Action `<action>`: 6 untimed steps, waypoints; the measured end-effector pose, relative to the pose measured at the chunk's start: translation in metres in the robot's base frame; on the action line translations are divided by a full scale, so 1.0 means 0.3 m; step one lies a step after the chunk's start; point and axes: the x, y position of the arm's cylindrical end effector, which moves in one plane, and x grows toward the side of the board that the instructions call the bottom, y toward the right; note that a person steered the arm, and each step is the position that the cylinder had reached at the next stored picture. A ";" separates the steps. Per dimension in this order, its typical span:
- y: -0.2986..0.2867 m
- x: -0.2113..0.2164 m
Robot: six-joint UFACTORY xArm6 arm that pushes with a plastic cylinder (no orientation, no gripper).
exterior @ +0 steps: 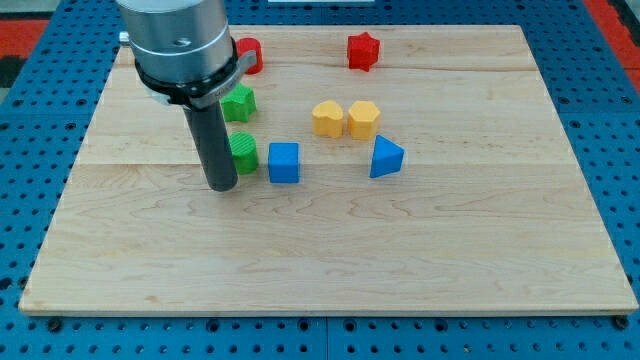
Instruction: Separate the blue cube from the blue triangle
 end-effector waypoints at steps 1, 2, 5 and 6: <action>0.078 -0.027; 0.179 -0.038; 0.198 -0.044; 0.196 -0.047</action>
